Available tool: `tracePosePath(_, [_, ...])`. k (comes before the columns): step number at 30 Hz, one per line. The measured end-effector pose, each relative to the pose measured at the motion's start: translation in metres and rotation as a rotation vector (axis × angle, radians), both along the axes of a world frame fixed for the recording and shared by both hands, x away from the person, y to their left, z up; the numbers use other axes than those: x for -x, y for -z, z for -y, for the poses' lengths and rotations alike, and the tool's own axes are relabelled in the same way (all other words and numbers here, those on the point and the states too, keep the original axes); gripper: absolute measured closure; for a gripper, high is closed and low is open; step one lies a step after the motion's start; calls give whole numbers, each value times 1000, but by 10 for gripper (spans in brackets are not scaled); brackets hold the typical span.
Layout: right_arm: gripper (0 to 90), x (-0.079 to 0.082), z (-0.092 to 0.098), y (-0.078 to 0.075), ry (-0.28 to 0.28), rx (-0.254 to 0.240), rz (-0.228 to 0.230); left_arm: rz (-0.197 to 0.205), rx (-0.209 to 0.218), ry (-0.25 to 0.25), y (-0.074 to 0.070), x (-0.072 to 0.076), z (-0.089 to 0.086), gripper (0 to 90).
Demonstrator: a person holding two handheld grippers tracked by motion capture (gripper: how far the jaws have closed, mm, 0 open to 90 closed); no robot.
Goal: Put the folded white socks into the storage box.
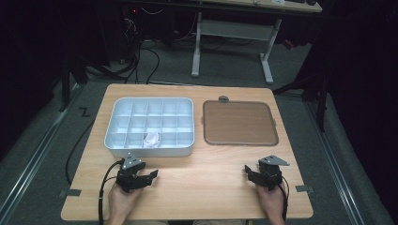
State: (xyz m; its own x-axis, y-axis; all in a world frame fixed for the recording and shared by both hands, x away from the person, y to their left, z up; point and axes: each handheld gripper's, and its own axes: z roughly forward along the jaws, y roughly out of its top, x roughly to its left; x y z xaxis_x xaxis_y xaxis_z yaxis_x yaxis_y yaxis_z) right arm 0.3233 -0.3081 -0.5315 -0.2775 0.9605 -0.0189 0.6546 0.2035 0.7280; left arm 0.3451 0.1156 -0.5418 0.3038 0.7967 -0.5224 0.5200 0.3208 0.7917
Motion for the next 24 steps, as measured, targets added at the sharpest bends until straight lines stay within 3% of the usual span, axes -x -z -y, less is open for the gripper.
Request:
tracePosePath(4, [358, 0, 0, 0, 0, 0, 0, 33, -49, 0, 3, 1, 5, 356])
tracePosePath(12, [357, 0, 0, 0, 0, 0, 0, 61, -122, -6, 6, 0, 12, 338])
tracePosePath(24, [356, 0, 0, 0, -4, 0, -1, 59, -128, -3, 6, 0, 13, 317])
